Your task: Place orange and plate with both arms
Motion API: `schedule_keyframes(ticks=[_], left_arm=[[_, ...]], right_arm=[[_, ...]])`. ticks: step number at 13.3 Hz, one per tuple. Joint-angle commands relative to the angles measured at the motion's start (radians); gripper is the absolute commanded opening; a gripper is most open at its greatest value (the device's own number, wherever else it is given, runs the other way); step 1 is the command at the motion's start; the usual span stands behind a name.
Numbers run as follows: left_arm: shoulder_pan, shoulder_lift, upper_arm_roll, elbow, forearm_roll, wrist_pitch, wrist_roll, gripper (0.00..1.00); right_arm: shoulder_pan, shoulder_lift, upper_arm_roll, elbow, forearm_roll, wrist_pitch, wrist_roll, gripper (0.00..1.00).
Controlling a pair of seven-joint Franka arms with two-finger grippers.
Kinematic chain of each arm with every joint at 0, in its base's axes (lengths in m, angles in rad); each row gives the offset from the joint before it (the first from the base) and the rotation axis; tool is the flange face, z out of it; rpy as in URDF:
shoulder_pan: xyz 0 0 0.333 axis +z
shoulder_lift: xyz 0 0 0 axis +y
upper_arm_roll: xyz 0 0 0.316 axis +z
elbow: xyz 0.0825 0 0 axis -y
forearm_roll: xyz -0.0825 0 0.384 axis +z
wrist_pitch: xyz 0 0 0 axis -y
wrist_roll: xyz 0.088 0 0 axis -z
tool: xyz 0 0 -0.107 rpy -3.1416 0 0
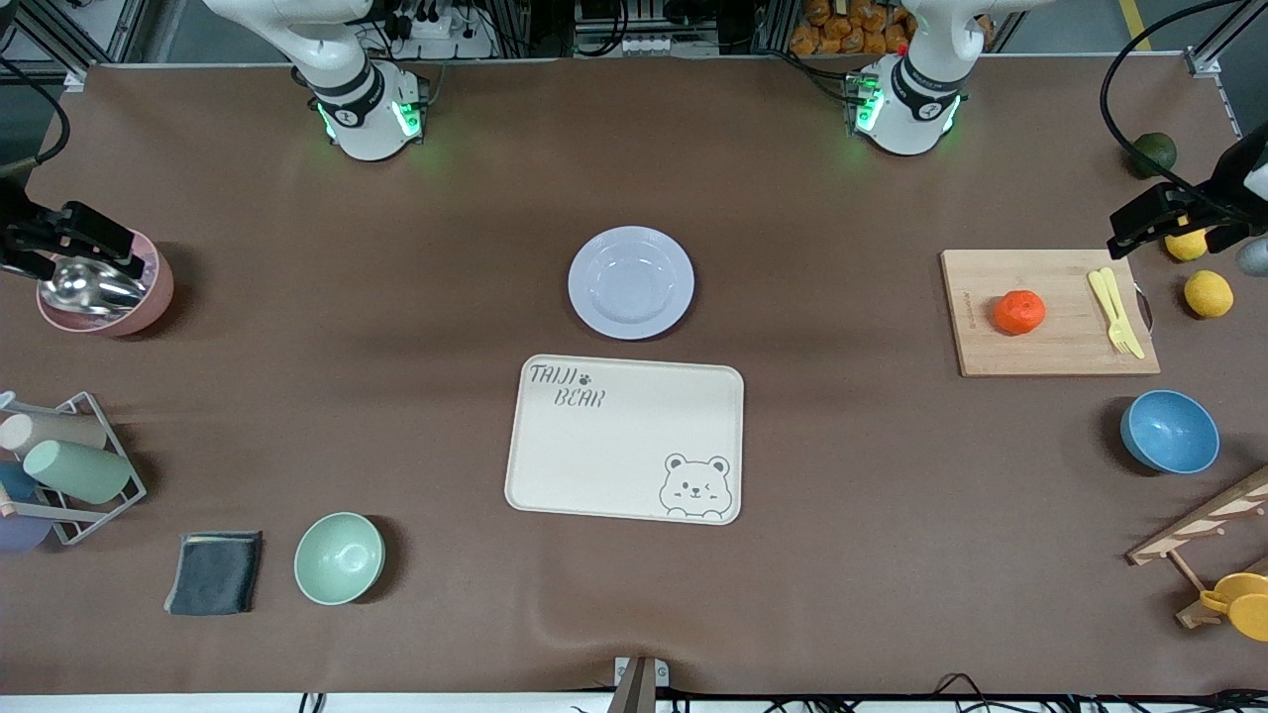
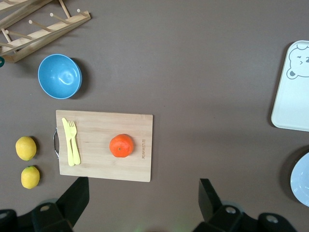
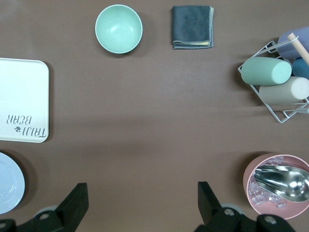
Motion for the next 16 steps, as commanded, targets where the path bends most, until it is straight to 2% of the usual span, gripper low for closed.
schedule_keyframes(ticks=[1,5,8,10,12,16], left_arm=[[0.007,-0.010,-0.007,0.006,0.012,-0.013,-0.006,1.00],[0.009,0.005,0.002,0.004,0.027,-0.013,0.006,1.00],[0.045,0.028,0.004,-0.046,0.030,-0.003,0.007,1.00],[0.093,0.012,0.004,-0.158,0.030,0.072,0.007,1.00],[0.159,-0.011,-0.001,-0.300,0.030,0.202,0.041,1.00],[0.226,-0.030,0.001,-0.553,0.044,0.414,0.059,1.00]], right_arm=[[0.001,-0.035,0.001,-0.033,-0.022,0.007,-0.011,1.00],[-0.001,-0.030,0.001,-0.032,-0.024,0.010,-0.011,1.00],[0.002,-0.027,0.001,-0.033,-0.022,-0.001,-0.011,1.00],[-0.007,-0.016,0.000,-0.036,-0.022,-0.007,-0.084,1.00],[-0.034,-0.002,-0.002,-0.036,-0.012,-0.007,-0.195,1.00],[-0.027,0.005,0.000,-0.023,-0.033,-0.008,-0.163,1.00]])
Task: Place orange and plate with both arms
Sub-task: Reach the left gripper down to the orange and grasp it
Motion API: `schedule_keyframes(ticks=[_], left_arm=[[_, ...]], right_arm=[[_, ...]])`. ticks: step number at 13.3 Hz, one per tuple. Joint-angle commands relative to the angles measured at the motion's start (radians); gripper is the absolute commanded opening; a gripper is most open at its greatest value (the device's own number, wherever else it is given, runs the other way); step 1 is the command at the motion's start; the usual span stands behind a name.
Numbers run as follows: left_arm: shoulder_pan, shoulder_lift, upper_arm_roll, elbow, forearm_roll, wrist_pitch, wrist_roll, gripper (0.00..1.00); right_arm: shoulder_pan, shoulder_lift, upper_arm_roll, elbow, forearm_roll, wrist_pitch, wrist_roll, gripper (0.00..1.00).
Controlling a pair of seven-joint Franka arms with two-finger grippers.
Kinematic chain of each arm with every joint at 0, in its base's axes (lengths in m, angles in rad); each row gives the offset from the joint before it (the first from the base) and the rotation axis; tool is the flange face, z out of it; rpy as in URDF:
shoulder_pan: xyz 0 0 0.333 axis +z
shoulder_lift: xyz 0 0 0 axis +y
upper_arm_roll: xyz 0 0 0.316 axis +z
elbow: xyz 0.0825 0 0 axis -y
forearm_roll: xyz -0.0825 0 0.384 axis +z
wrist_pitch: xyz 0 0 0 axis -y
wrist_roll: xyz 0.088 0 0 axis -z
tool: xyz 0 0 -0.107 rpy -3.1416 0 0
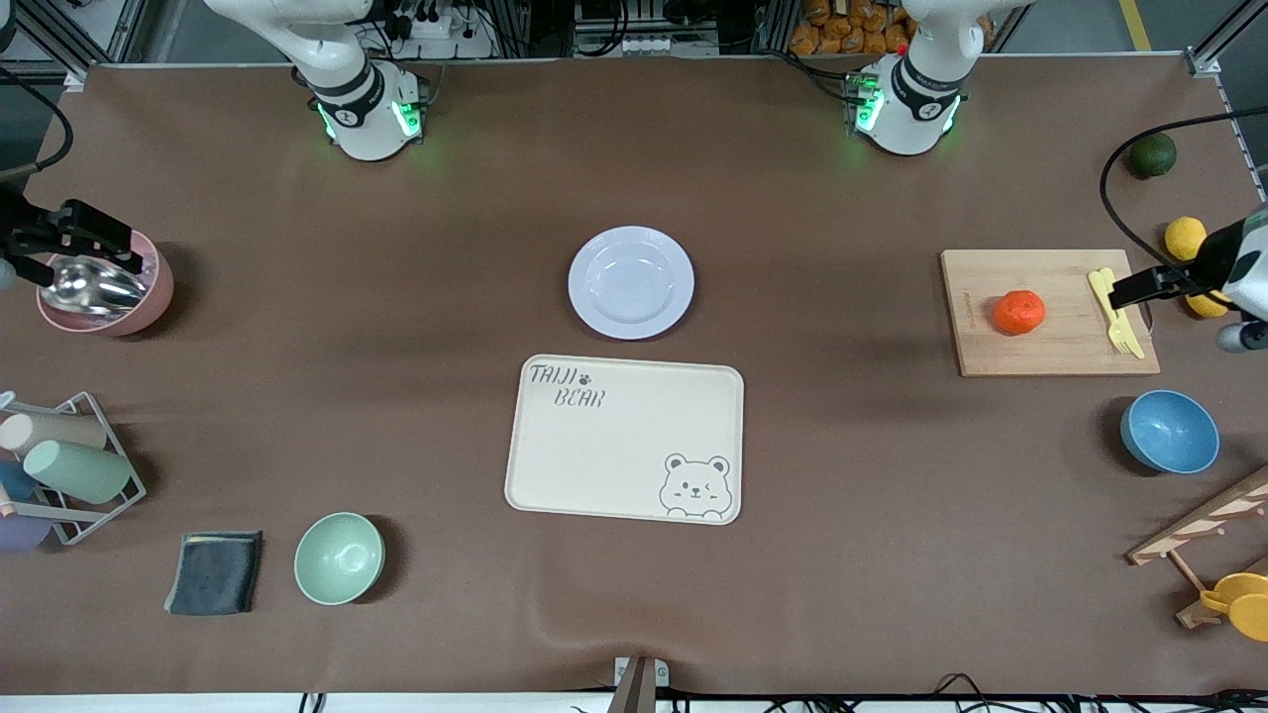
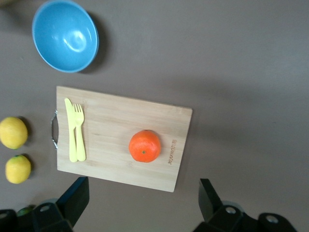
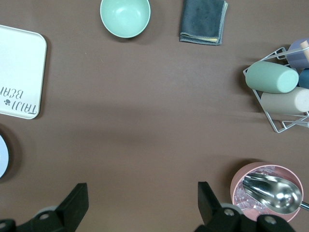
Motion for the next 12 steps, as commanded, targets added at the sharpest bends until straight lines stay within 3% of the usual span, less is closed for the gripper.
schedule_keyframes(ticks=[1,2,6,12], left_arm=[[0.056,-0.059,-0.015,-0.198,0.030,0.137,0.013,1.00],[0.056,-0.064,-0.018,-0.247,0.030,0.162,0.013,1.00],[0.061,-0.047,-0.016,-0.401,0.031,0.324,0.013,1.00],[0.087,0.031,-0.015,-0.450,0.064,0.420,0.013,1.00]], right_arm=[[-0.004,0.006,0.008,0.013,-0.067,-0.003,-0.028,1.00],[-0.007,0.008,0.010,0.018,-0.110,0.002,-0.100,1.00],[-0.018,0.031,0.008,0.032,-0.083,0.017,-0.165,1.00],[-0.070,0.066,0.007,0.024,0.026,-0.038,-0.096,1.00]])
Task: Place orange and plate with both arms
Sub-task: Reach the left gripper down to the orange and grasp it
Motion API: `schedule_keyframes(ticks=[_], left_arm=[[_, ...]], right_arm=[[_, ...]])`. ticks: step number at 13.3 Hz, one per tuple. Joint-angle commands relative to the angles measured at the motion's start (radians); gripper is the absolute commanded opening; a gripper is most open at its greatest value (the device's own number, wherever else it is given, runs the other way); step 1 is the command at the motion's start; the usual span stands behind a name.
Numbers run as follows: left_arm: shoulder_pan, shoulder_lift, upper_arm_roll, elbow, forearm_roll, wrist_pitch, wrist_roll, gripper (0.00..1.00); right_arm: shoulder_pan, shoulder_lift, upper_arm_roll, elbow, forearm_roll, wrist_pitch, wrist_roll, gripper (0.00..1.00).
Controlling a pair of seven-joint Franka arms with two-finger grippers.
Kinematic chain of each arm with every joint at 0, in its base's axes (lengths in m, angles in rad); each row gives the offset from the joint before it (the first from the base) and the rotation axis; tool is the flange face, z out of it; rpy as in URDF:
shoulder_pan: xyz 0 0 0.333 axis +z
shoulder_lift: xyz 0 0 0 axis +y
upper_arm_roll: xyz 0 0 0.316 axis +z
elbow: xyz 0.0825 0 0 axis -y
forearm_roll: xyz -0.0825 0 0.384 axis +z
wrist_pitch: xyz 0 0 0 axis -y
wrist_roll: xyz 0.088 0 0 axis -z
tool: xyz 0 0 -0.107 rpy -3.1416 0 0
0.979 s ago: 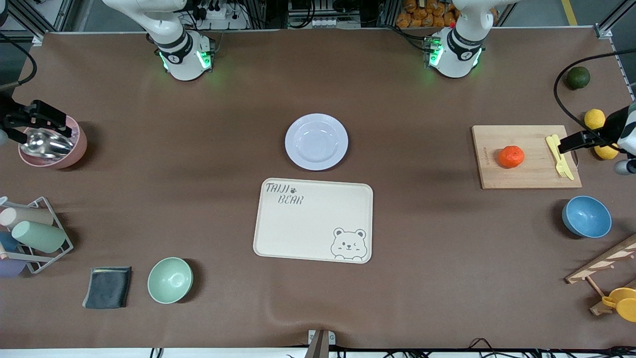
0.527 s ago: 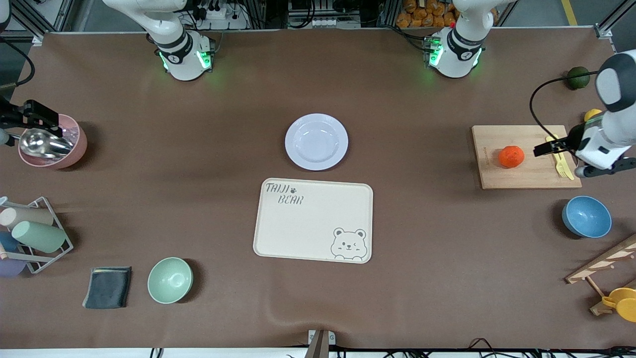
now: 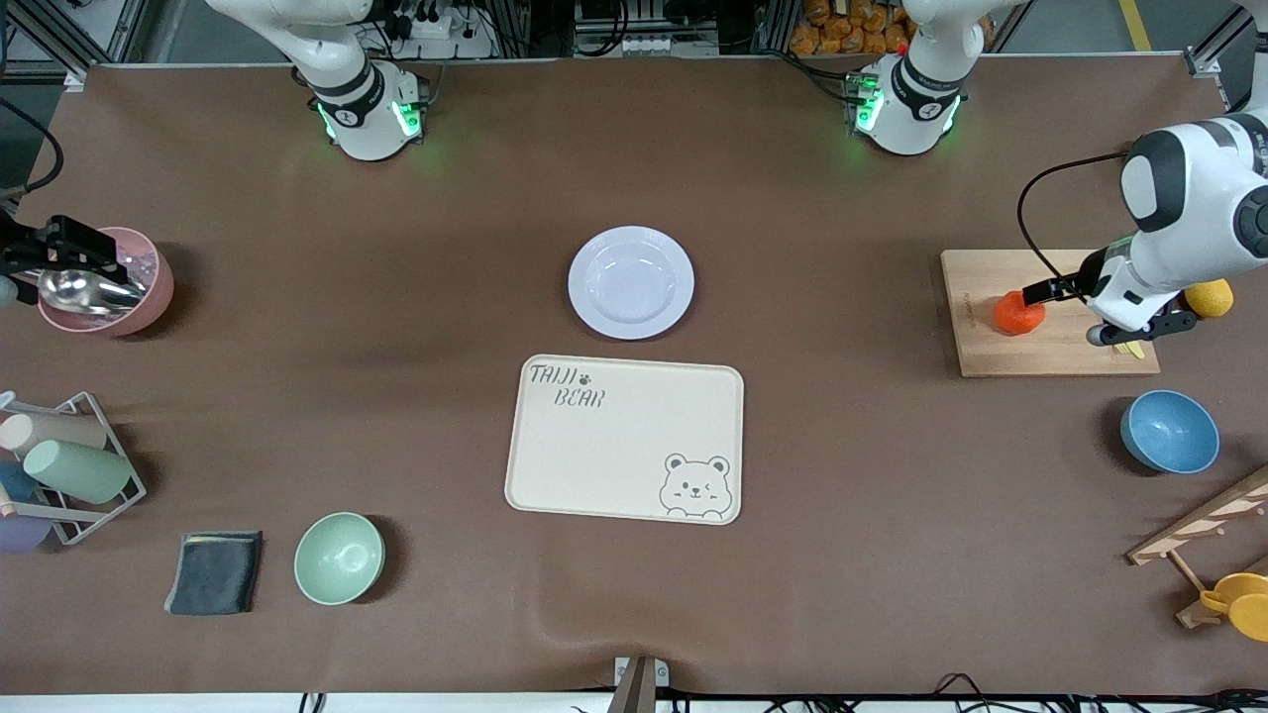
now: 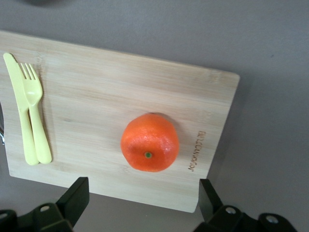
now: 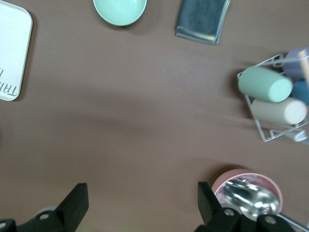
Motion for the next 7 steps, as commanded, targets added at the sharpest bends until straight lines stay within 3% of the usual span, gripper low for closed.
schedule_keyframes(ticks=[1,3,6,7], left_arm=[[0.024,0.036,-0.011,-0.012,0.028,0.049,0.008,1.00],[0.040,0.070,-0.011,-0.012,0.028,0.073,0.008,1.00],[0.040,0.103,-0.011,-0.012,0.029,0.089,0.005,1.00],[0.040,0.112,-0.011,-0.012,0.029,0.093,0.005,1.00]], right_arm=[[-0.013,0.014,0.010,0.021,0.073,-0.042,0.119,1.00],[-0.023,0.040,0.008,0.019,0.203,-0.094,0.149,1.00],[-0.019,0.046,0.010,-0.004,0.251,-0.114,0.191,1.00],[-0.027,0.051,0.010,-0.021,0.329,-0.128,0.242,1.00]])
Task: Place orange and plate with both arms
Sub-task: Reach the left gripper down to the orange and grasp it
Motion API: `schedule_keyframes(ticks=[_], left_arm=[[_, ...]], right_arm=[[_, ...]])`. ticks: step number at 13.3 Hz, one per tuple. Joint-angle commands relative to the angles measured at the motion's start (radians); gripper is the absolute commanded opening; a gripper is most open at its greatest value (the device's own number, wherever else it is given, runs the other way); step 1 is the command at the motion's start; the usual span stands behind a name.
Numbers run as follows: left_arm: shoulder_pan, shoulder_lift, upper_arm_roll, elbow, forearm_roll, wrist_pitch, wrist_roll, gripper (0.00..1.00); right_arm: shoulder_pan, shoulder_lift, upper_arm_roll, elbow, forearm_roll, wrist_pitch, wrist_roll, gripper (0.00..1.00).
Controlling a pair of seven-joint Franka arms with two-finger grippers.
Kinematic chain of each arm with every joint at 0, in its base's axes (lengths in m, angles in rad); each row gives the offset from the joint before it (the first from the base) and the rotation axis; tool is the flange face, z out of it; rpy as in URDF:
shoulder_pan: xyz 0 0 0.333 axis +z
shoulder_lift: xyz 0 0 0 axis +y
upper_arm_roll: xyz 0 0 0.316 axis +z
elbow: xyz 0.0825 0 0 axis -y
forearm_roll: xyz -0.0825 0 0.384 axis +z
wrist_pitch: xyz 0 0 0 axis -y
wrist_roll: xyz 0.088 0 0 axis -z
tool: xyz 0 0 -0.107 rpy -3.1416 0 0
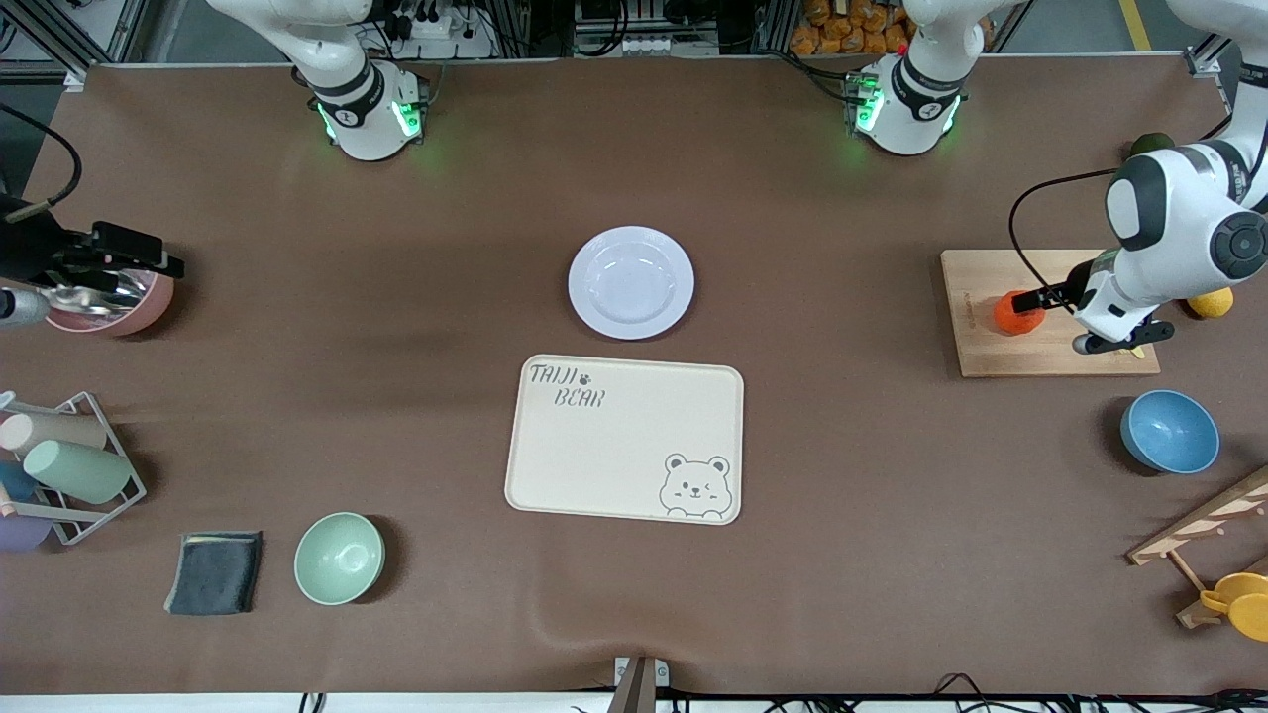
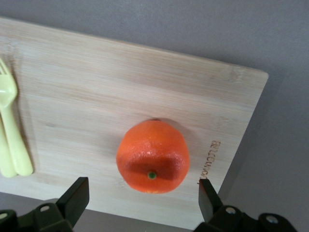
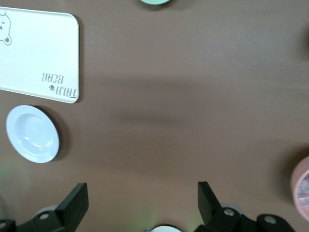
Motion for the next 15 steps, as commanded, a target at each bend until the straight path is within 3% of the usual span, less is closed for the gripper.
schedule_keyframes(ticks=[1,6,13,15], left_arm=[[0.014,0.024,-0.011,-0.001,0.027,0.024,0.003,1.00],[0.014,0.057,-0.011,0.000,0.027,0.036,-0.001,1.00],[0.017,0.116,-0.005,0.003,0.025,0.079,0.000,0.99],[0.017,0.128,-0.003,0.008,0.025,0.084,0.000,0.63]], right_arm=[[-0.041,0.019,0.008,-0.020,0.182,-0.065,0.114,1.00],[-0.036,0.125,0.008,-0.022,0.371,-0.140,0.203,1.00],[-0.003,0.214,0.011,-0.027,0.438,-0.136,0.283,1.00],[-0.003,0.215,0.013,-0.028,0.453,-0.134,0.283,1.00]])
